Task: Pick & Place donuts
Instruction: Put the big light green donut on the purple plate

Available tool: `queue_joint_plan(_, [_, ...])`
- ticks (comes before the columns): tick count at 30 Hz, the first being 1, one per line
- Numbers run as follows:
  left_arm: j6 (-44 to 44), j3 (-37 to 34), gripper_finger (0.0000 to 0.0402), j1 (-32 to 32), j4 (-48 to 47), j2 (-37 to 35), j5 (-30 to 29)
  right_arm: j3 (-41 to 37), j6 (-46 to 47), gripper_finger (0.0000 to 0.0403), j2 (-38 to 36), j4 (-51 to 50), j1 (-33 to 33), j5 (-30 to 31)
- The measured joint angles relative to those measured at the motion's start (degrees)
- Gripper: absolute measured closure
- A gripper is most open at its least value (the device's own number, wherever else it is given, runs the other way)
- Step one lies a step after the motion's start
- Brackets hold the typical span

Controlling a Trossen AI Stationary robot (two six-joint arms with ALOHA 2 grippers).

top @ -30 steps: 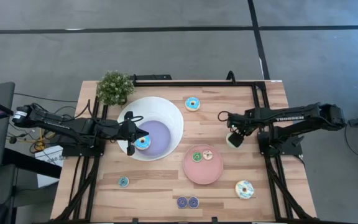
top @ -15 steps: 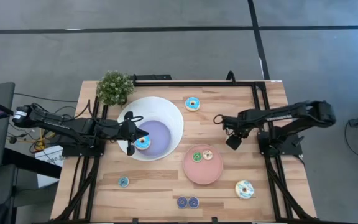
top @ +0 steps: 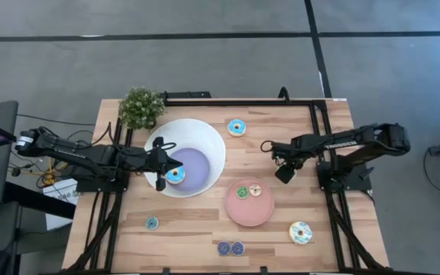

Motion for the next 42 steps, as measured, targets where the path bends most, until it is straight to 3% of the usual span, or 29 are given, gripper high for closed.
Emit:
queue_joint_plan(19, [-0.17,0.0,0.0401,0.0,-0.02,0.0,0.0,0.0,0.07,0.0287,-1.55,0.19,-1.24,-0.45])
queue_joint_plan(25, [-0.17,0.0,0.0401,0.0,-0.02,0.0,0.02,0.11,1.52,0.0295,-1.63,0.51,-1.24,-1.99])
queue_joint_plan(31, [-0.17,0.0,0.0401,0.0,-0.01,0.0,0.09,4.01,3.62,0.0294,-4.49,1.35,-1.12,-7.33])
queue_joint_plan(34, [-0.15,0.0,0.0401,0.0,-0.01,0.0,0.09,7.17,8.68,0.0294,-6.16,7.3,-0.44,-7.77])
queue_joint_plan(37, [1.04,0.0,0.0401,0.0,-0.02,0.0,0.12,9.93,9.58,0.0294,-5.8,19.84,1.05,-7.64])
queue_joint_plan(40, [2.47,0.0,0.0401,0.0,0.0,0.0,0.13,14.24,9.56,0.0294,-1.99,31.31,2.59,-7.66])
queue_joint_plan(42, [3.02,0.0,0.0401,-0.01,0.16,0.0,0.11,18.85,8.62,0.0294,2.42,32.14,3.44,-7.23])
